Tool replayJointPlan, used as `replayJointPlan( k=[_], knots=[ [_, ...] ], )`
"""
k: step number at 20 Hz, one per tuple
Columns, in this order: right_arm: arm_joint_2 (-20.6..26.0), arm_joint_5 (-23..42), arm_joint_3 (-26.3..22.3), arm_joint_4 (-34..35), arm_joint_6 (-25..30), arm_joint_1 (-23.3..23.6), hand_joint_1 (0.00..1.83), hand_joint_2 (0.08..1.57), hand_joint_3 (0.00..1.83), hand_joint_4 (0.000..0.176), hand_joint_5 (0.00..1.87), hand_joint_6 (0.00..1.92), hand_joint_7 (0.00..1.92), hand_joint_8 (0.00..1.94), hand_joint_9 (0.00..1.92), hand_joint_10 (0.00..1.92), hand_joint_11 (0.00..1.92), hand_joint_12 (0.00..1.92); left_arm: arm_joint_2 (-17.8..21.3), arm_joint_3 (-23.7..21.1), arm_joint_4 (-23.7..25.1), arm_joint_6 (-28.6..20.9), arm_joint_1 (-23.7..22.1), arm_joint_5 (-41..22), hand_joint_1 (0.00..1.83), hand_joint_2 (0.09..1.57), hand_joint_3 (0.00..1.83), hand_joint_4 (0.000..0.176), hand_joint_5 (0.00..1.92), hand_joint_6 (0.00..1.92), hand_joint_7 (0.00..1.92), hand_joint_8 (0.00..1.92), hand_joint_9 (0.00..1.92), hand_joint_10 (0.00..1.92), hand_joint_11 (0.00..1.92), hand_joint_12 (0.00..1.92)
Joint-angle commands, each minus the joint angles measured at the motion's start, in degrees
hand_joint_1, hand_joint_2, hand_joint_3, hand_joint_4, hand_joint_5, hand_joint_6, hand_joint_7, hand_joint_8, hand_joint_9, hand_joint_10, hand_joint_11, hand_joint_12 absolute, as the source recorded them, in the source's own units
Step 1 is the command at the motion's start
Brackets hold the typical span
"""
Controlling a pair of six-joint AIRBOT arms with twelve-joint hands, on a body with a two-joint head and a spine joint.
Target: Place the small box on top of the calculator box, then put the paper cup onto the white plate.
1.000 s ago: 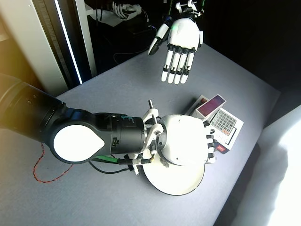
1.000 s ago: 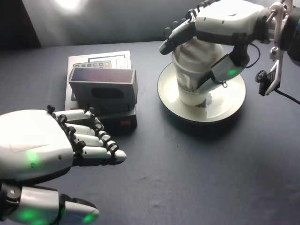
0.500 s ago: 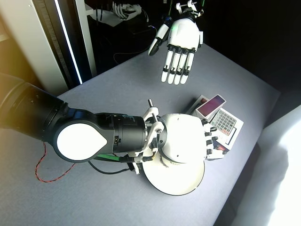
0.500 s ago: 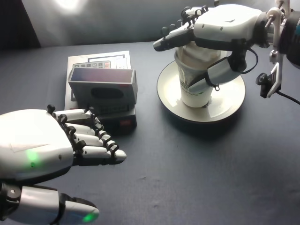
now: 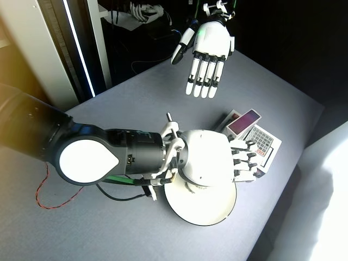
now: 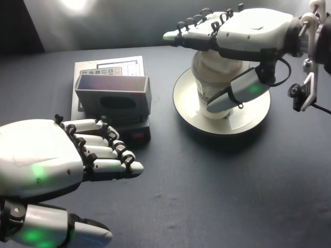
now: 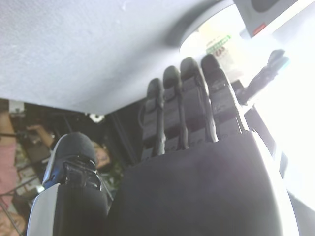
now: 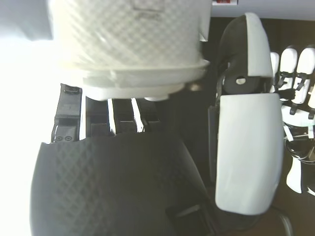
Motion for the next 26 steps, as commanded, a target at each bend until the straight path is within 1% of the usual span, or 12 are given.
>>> replayJointPlan(
  k=[1, 3, 4, 7, 8, 10, 12, 14, 18, 21, 25, 26],
  knots=[
    [1.1, 5.3, -0.3, 2.0, 0.1, 1.2, 0.72, 0.91, 0.0, 0.0, 0.0, 0.0, 0.0, 0.0, 0.01, 0.01, 0.0, 0.2, 0.2, 0.1, -1.4, -0.2, -0.7, -5.1, 0.0, 1.22, 0.0, 0.0, 0.28, 0.0, 0.3, 0.0, 0.26, 0.0, 0.0, 0.48],
    [2.5, 5.4, -1.6, 2.0, 0.1, 2.2, 0.68, 0.88, 0.0, 0.0, 0.0, 0.0, 0.0, 0.0, 0.0, 0.0, 0.0, 0.15, 0.2, 0.1, -1.4, -0.2, -0.7, -5.1, 0.0, 1.22, 0.0, 0.0, 0.29, 0.0, 0.31, 0.0, 0.28, 0.0, 0.0, 0.54],
    [3.4, 5.4, -2.3, 2.0, 0.1, 2.7, 0.65, 0.85, 0.0, 0.0, 0.0, 0.0, 0.0, 0.0, 0.03, 0.01, 0.0, 0.27, 0.2, 0.1, -1.4, -0.2, -0.8, -5.1, 0.0, 1.23, 0.0, 0.0, 0.31, 0.0, 0.33, 0.01, 0.3, 0.01, 0.0, 0.58],
    [6.8, 5.4, -5.5, 1.6, 0.2, 4.1, 0.58, 0.84, 0.0, 0.0, 0.0, 0.0, 0.0, 0.0, 0.0, 0.0, 0.0, 0.15, 0.2, 0.1, -1.4, -0.2, -0.9, -5.1, 0.0, 1.23, 0.0, 0.0, 0.28, 0.0, 0.32, 0.0, 0.28, 0.0, 0.0, 0.58],
    [8.3, 5.4, -6.8, 1.5, 0.2, 4.3, 0.61, 0.81, 0.0, 0.0, 0.0, 0.0, 0.0, 0.0, 0.0, 0.0, 0.0, 0.07, 0.2, 0.1, -1.3, -0.2, -0.9, -5.1, 0.0, 1.24, 0.0, 0.0, 0.26, 0.0, 0.3, 0.0, 0.27, 0.0, 0.0, 0.54],
    [11.6, 5.4, -10.4, 1.5, 0.5, 4.7, 0.55, 0.77, 0.0, 0.0, 0.0, 0.0, 0.0, 0.0, 0.0, 0.0, 0.0, 0.0, 0.1, 0.2, -1.2, -0.2, -0.9, -5.1, 0.0, 1.24, 0.0, 0.0, 0.27, 0.0, 0.31, 0.01, 0.28, 0.0, 0.0, 0.56],
    [14.9, 5.4, -13.4, -2.6, 5.7, 5.8, 0.51, 0.74, 0.0, 0.0, 0.0, 0.0, 0.0, 0.0, 0.0, 0.0, 0.0, 0.0, 0.0, 0.8, -1.6, -0.2, -1.0, -5.1, 0.0, 1.25, 0.0, 0.0, 0.27, 0.0, 0.31, 0.0, 0.27, 0.0, 0.0, 0.55],
    [17.9, 5.4, -16.3, -4.1, 7.0, 6.1, 0.44, 0.73, 0.0, 0.0, 0.0, 0.0, 0.0, 0.0, 0.0, 0.0, 0.0, 0.0, -0.2, 1.4, -2.1, -0.2, -1.5, -5.1, 0.0, 1.25, 0.0, 0.0, 0.28, 0.0, 0.32, 0.0, 0.29, 0.0, 0.0, 0.59],
    [22.6, 4.7, -18.6, -6.0, 14.5, 4.5, 0.46, 0.73, 0.0, 0.0, 0.0, 0.0, 0.0, 0.0, 0.0, 0.0, 0.0, 0.0, -0.3, 2.7, -1.9, -1.3, -2.1, -5.7, 0.0, 1.25, 0.0, 0.0, 0.26, 0.0, 0.33, 0.01, 0.3, 0.01, 0.0, 0.58],
    [23.2, 5.5, -18.8, -7.3, 14.5, 3.3, 0.42, 0.74, 0.0, 0.0, 0.0, 0.0, 0.0, 0.0, 0.0, 0.0, 0.0, 0.0, -0.3, 2.8, -0.1, -3.5, -2.8, -5.2, 0.0, 1.28, 0.0, 0.0, 0.28, 0.0, 0.34, 0.01, 0.32, 0.01, 0.0, 0.62],
    [23.3, 5.6, -19.6, -7.6, 14.6, 2.6, 0.55, 0.78, 0.0, 0.0, 0.0, 0.0, 0.0, 0.0, 0.01, 0.01, 0.06, 0.03, -0.2, 2.5, 0.4, -3.5, -3.1, -4.9, 0.0, 1.28, 0.0, 0.0, 0.27, 0.01, 0.35, 0.01, 0.32, 0.01, 0.0, 0.63],
    [23.8, 5.6, -20.1, -7.6, 14.6, 2.3, 0.56, 0.79, 0.0, 0.0, 0.0, 0.0, 0.02, 0.0, 0.05, 0.02, 0.01, 0.28, -0.2, 2.1, 0.5, -3.5, -3.0, -4.6, 0.0, 1.29, 0.0, 0.0, 0.3, 0.01, 0.37, 0.01, 0.34, 0.01, 0.0, 0.68]
  ],
)
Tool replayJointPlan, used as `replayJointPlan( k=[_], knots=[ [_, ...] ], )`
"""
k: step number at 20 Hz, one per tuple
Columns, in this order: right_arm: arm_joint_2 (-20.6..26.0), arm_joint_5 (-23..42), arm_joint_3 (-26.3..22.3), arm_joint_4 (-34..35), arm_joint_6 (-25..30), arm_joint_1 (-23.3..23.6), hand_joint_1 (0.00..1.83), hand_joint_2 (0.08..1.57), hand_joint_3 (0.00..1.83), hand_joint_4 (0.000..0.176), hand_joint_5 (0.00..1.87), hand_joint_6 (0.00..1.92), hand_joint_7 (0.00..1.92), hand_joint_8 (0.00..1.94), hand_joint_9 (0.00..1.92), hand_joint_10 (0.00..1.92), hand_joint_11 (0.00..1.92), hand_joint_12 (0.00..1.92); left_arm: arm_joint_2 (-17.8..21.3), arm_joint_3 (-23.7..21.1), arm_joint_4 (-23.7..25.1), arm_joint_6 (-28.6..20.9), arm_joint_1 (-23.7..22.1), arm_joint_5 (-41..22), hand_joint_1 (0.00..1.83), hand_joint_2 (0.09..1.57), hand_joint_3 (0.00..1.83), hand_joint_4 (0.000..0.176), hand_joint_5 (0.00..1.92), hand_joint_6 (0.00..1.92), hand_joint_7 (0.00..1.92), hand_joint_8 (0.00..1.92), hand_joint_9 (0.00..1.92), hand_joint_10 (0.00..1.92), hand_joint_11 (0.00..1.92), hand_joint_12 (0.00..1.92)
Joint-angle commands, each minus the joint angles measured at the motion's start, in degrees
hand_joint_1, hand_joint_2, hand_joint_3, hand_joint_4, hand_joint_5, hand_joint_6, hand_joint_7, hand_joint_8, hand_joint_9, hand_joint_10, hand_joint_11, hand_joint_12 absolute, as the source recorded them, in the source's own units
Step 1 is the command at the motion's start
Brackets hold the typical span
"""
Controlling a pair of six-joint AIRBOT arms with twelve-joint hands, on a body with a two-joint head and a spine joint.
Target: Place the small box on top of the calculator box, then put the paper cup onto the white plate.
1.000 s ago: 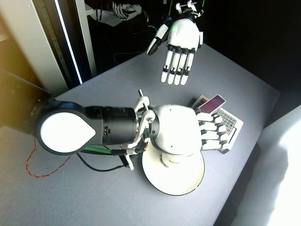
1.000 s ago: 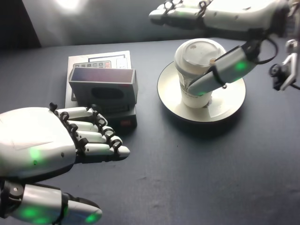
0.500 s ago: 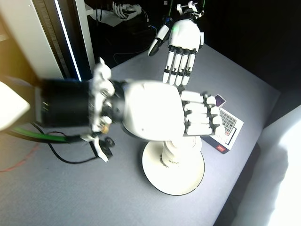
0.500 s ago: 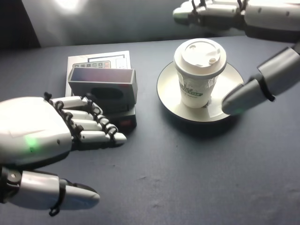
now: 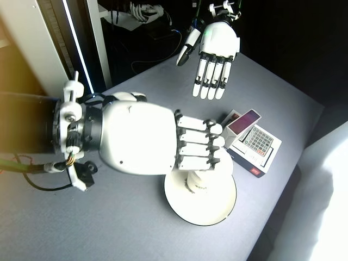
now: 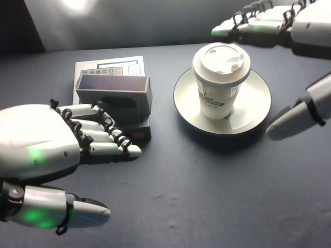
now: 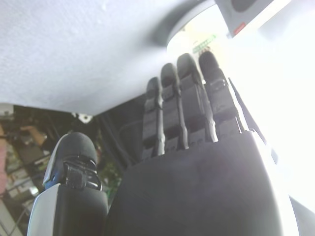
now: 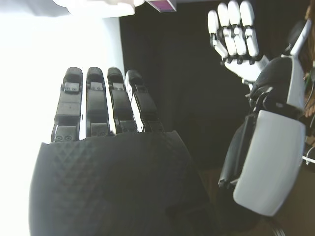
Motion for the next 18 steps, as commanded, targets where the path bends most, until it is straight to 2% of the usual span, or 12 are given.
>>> replayJointPlan(
  k=[1, 4, 6, 9, 10, 11, 12, 13, 15, 16, 17, 18],
  knots=[
    [1.4, 4.4, -0.4, 2.6, 0.3, 0.2, 0.53, 0.84, 0.01, 0.0, 0.0, 0.0, 0.03, 0.01, 0.05, 0.02, 0.0, 0.34, 0.4, -0.3, -1.3, -0.3, -0.5, -5.0, 0.01, 1.29, 0.0, 0.0, 0.32, 0.01, 0.41, 0.02, 0.38, 0.02, 0.0, 0.76],
    [2.7, 5.2, -1.9, 1.9, 0.2, 0.5, 0.49, 0.93, 0.02, 0.0, 0.01, 0.0, 0.09, 0.01, 0.12, 0.02, 0.0, 0.49, 0.4, -0.4, -1.3, -0.3, -0.8, -4.7, 0.0, 1.33, 0.0, 0.0, 0.44, 0.02, 0.58, 0.02, 0.56, 0.05, 0.0, 1.1],
    [2.9, 5.2, -2.2, 1.8, 0.2, 0.6, 0.2, 1.26, 0.01, 0.0, 0.33, 0.03, 0.46, 0.02, 0.44, 0.05, 0.0, 1.11, 0.4, -0.4, -1.6, -0.3, -0.9, -4.8, 0.07, 1.37, 0.0, 0.0, 0.63, 0.03, 0.79, 0.03, 0.73, 0.12, 0.16, 1.24],
    [2.8, 5.1, -2.2, 1.7, 0.1, 0.6, 0.22, 1.38, 0.0, 0.0, 0.53, 0.03, 0.67, 0.02, 0.63, 0.07, 0.08, 1.27, 0.4, -0.5, -2.4, -0.3, -1.1, -4.8, 0.17, 1.37, 0.0, 0.0, 0.8, 0.02, 0.96, 0.04, 0.75, 0.51, 0.24, 1.39],
    [2.8, 5.1, -2.2, 1.7, 0.0, 0.6, 0.3, 1.39, 0.0, 0.0, 0.72, 0.09, 0.85, 0.07, 0.76, 0.11, 0.16, 1.33, 0.4, -0.5, -2.6, -0.2, -1.4, -4.6, 0.21, 1.39, 0.01, 0.0, 0.9, 0.1, 0.99, 0.22, 0.67, 0.91, 0.27, 1.53],
    [2.8, 5.1, -2.2, 1.7, 0.0, 0.6, 0.25, 1.46, 0.0, 0.0, 0.73, 0.84, 0.87, 0.81, 0.68, 1.07, 0.28, 1.6, 0.4, -0.5, -2.6, 0.0, -1.9, -4.4, 0.22, 1.43, 0.0, 0.0, 0.64, 1.66, 0.74, 1.63, 0.61, 1.78, 0.42, 1.9],
    [2.8, 5.1, -2.2, 1.7, 0.0, 0.6, 0.17, 1.5, 0.01, 0.0, 0.65, 1.59, 0.8, 1.47, 0.65, 1.58, 0.33, 1.86, 0.4, -0.5, -2.6, 0.0, -2.3, -4.1, 0.24, 1.46, 0.01, 0.0, 0.7, 1.87, 0.84, 1.86, 0.75, 1.89, 0.56, 1.92],
    [2.8, 5.1, -2.3, 1.5, 0.0, 0.6, 0.12, 1.53, 0.01, 0.0, 0.75, 1.86, 0.87, 1.85, 0.76, 1.85, 0.49, 1.91, 0.4, -0.4, -2.6, 0.0, -2.4, -4.1, 0.31, 1.47, 0.0, 0.0, 0.75, 1.91, 0.93, 1.91, 0.86, 1.92, 0.66, 1.92],
    [2.8, 5.2, -2.3, 1.3, 0.0, 0.6, 0.22, 1.55, 0.01, 0.0, 1.07, 1.92, 1.16, 1.94, 1.17, 1.92, 1.02, 1.92, 0.4, -0.2, -2.6, 0.0, -2.5, -4.1, 0.33, 1.5, 0.01, 0.0, 1.05, 1.92, 1.18, 1.92, 1.14, 1.92, 0.86, 1.92],
    [2.8, 5.2, -2.4, 1.2, 0.0, 0.6, 0.22, 1.55, 0.01, 0.0, 1.07, 1.92, 1.16, 1.94, 1.17, 1.92, 1.02, 1.92, 0.4, -0.1, -2.6, 0.0, -2.7, -4.1, 0.33, 1.5, 0.01, 0.0, 1.05, 1.92, 1.18, 1.92, 1.14, 1.92, 0.86, 1.92],
    [2.8, 5.2, -2.4, 1.0, 0.0, 0.6, 0.19, 1.57, 0.09, 0.0, 1.3, 1.92, 1.41, 1.94, 1.43, 1.92, 1.41, 1.92, 0.4, 0.0, -2.6, 0.0, -2.8, -4.1, 0.67, 1.49, 0.01, 0.0, 1.38, 1.92, 1.56, 1.92, 1.59, 1.92, 1.49, 1.92],
    [2.8, 5.2, -2.6, 0.7, 0.0, 0.6, 0.25, 1.57, 0.1, 0.0, 1.34, 1.92, 1.45, 1.94, 1.47, 1.92, 1.44, 1.92, 0.4, 0.1, -2.6, 0.0, -2.9, -4.1, 0.84, 1.47, 0.0, 0.017, 1.49, 1.92, 1.68, 1.92, 1.71, 1.92, 1.68, 1.92]
  ],
)
